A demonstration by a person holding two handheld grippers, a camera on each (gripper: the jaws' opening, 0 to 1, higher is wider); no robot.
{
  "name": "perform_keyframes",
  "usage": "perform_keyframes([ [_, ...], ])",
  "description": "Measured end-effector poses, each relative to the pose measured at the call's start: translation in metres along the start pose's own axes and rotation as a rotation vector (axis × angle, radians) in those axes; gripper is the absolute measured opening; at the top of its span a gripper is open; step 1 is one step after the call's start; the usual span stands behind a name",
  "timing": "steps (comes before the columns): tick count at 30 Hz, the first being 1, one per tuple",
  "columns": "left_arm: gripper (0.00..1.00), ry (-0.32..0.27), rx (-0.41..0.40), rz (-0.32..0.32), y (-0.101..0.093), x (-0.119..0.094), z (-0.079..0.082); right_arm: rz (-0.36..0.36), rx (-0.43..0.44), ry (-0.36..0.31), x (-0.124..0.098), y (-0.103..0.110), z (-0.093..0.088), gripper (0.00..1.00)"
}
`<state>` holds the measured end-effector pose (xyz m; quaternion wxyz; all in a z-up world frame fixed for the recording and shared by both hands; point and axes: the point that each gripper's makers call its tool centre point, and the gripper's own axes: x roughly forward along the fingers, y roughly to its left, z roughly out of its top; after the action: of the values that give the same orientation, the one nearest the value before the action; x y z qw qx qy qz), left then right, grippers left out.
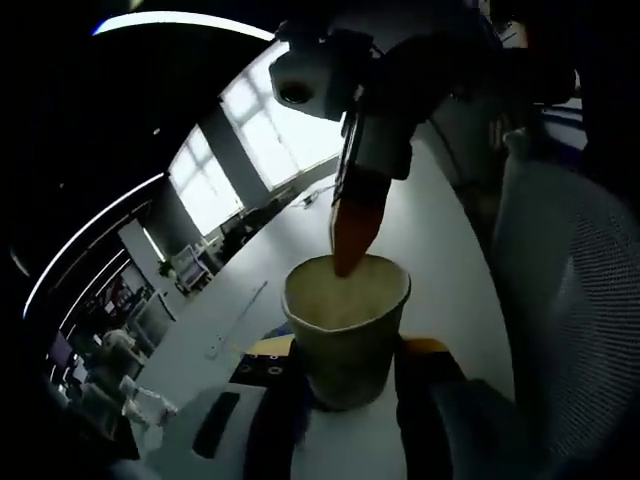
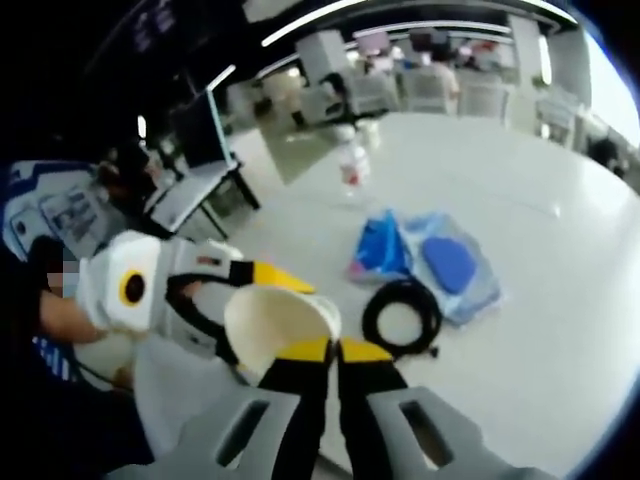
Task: Arrange the tabletop items into an orderly group along one side of the table until the central work area is clear of visible clutter.
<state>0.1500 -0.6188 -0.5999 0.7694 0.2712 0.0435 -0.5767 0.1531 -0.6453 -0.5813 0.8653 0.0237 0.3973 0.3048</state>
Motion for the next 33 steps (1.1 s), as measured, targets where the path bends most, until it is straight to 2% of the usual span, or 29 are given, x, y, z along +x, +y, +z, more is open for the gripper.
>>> perform_keyframes([
  [4,0.34,-0.036,-0.124,-0.011,0.001,-0.002,0.000,0.022,0.015,-0.037,-0.001,0.001,0.005,0.00],
  [7,0.34,-0.058,-0.183,-0.012,0.003,-0.003,0.002,0.039,0.019,-0.070,-0.003,0.003,0.008,0.00],
  [10,0.34,-0.067,-0.219,-0.011,0.004,-0.004,0.002,0.054,0.006,-0.109,-0.004,0.006,0.012,0.02],
  [15,0.34,-0.083,-0.263,-0.028,0.000,-0.003,0.005,0.058,-0.008,-0.134,-0.003,0.008,0.013,0.04],
  [20,0.34,-0.094,-0.298,-0.033,0.000,-0.003,0.005,0.089,-0.001,-0.201,-0.006,0.013,0.020,0.09],
  [23,0.34,-0.093,-0.308,-0.031,0.001,-0.002,0.004,0.090,-0.025,-0.233,-0.007,0.013,0.023,0.17],
  [30,0.34,-0.083,-0.331,-0.023,0.000,0.000,0.001,0.056,-0.058,-0.284,-0.008,0.007,0.026,0.47],
  [33,0.34,-0.078,-0.339,-0.016,0.002,0.000,0.000,0.044,-0.060,-0.297,-0.010,0.003,0.026,0.53],
])
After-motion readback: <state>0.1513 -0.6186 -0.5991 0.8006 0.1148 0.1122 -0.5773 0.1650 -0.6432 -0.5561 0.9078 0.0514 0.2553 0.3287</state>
